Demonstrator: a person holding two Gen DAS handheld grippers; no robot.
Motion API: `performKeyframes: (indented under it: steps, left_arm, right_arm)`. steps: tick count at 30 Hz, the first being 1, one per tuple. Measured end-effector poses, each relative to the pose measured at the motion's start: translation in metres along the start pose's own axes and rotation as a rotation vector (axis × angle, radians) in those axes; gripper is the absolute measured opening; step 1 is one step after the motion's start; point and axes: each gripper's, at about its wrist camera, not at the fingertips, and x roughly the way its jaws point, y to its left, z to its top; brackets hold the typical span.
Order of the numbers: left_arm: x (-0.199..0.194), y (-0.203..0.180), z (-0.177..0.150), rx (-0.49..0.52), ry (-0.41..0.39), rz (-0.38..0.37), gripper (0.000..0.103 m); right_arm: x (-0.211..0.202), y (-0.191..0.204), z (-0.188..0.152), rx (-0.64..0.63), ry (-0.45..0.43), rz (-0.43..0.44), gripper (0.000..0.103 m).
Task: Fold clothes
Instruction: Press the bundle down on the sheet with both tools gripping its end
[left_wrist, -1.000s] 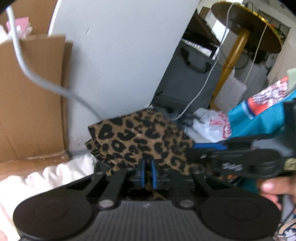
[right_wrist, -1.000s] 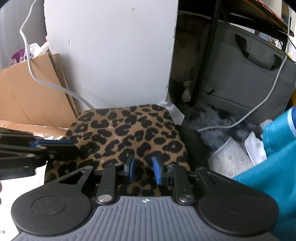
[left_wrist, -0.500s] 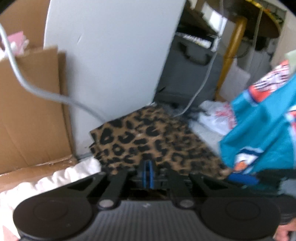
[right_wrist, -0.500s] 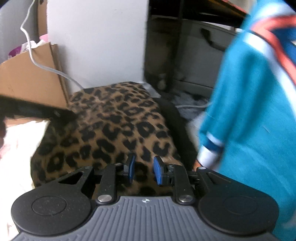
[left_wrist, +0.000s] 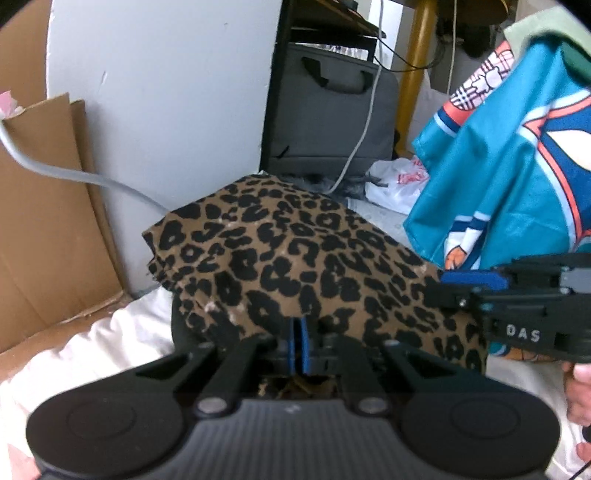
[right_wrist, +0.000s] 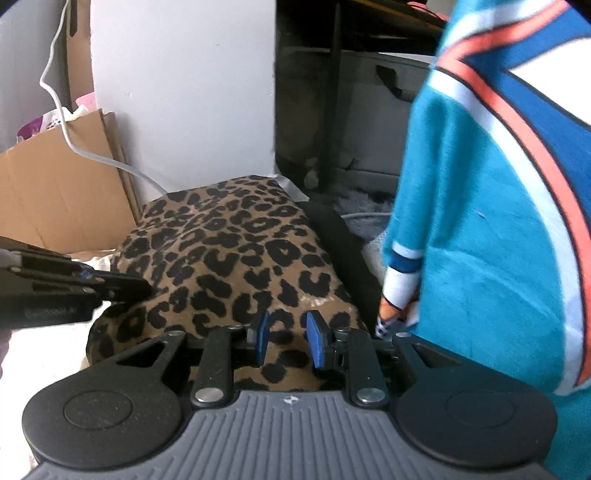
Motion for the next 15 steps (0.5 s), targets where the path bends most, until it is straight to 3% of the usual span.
performKeyframes:
  steps: [9,15]
  left_arm:
    - [-0.034,-0.009,-0.002,0.036,0.01,-0.023,0.007]
    - [-0.028,-0.006,-0.015,0.013,0.043,-0.004,0.008]
  right_arm:
    - [0.006,-0.01,-0.009,0.036,0.07,-0.016,0.029]
    - [-0.001,-0.018,-0.021,0.037,0.089,-0.022,0.029]
